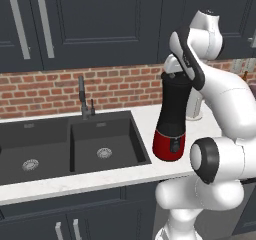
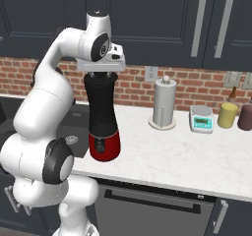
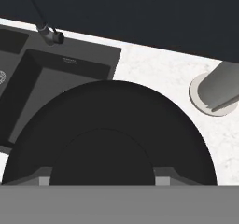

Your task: Close the lid blender by securely placing the lid on top.

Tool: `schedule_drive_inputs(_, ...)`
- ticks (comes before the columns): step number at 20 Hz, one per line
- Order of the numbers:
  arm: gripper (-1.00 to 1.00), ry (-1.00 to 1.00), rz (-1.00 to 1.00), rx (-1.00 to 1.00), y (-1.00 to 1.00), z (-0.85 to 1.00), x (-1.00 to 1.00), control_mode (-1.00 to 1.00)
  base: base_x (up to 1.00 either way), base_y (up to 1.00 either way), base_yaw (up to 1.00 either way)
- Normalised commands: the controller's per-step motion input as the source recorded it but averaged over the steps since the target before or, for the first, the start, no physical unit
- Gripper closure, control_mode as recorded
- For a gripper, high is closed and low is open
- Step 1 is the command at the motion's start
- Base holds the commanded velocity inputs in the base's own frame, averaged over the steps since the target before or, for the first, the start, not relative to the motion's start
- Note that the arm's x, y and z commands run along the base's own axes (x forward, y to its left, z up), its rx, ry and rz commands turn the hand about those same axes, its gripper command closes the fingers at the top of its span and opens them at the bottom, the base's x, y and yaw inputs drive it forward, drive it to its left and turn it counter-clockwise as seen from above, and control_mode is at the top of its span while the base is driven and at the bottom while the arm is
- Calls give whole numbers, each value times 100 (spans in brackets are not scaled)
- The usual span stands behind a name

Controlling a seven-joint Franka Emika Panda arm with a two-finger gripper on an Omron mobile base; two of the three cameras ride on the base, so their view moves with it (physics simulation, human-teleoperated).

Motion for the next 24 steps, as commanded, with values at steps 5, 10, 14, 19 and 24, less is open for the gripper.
schedule_drive_inputs(5, 100, -2, 0, 0, 16, -41, 14, -100, 0, 0, 0)
schedule_drive_inputs(10, -100, -3, 0, 0, 24, -42, 12, -100, 0, 0, 0)
schedule_drive_inputs(14, -100, -3, 0, 0, 20, -32, 1, -100, 0, 0, 0)
schedule_drive_inputs(19, -100, -2, 0, 0, 9, -15, 0, -100, 0, 0, 0)
schedule_drive_inputs(24, -100, 0, 0, 0, 1, -3, 0, -100, 0, 0, 0)
